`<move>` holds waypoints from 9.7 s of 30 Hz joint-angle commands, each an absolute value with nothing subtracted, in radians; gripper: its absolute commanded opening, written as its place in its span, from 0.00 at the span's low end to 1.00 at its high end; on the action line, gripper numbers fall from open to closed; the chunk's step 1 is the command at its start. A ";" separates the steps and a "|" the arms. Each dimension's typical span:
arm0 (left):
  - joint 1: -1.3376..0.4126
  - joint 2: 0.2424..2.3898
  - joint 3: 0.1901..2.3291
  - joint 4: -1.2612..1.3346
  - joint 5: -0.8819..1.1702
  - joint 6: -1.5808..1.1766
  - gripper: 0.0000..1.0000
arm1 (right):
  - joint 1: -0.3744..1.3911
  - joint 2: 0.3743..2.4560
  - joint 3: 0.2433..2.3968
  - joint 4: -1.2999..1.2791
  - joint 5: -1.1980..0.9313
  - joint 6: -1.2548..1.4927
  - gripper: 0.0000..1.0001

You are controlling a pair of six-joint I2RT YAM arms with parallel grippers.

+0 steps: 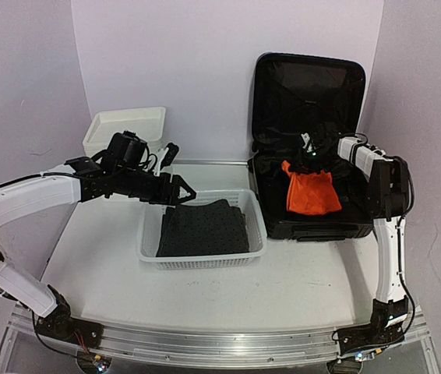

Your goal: Open, take out, and arrange the luggage

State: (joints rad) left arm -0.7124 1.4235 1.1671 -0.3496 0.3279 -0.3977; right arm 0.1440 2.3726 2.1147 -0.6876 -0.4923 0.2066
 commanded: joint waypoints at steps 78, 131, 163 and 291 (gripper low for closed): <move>-1.266 2.217 2.456 -0.746 -0.289 -0.472 0.70 | 0.424 1.190 1.276 -0.265 -0.218 0.968 0.00; -1.131 1.524 1.305 -0.310 0.048 -0.658 0.00 | 0.676 1.700 1.563 -0.337 -0.242 0.868 0.00; -0.917 1.296 0.772 -0.217 0.022 -0.724 0.00 | 0.802 2.269 2.021 -0.305 -0.342 0.855 0.00; -0.058 1.566 1.168 -1.126 -0.805 0.136 0.43 | 0.595 1.241 1.132 -0.790 -0.219 0.009 0.98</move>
State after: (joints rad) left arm -0.0597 1.5066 1.1435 -1.1156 -0.5030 0.1318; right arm 0.5987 1.3163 1.1297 -0.8051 -0.2661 0.0463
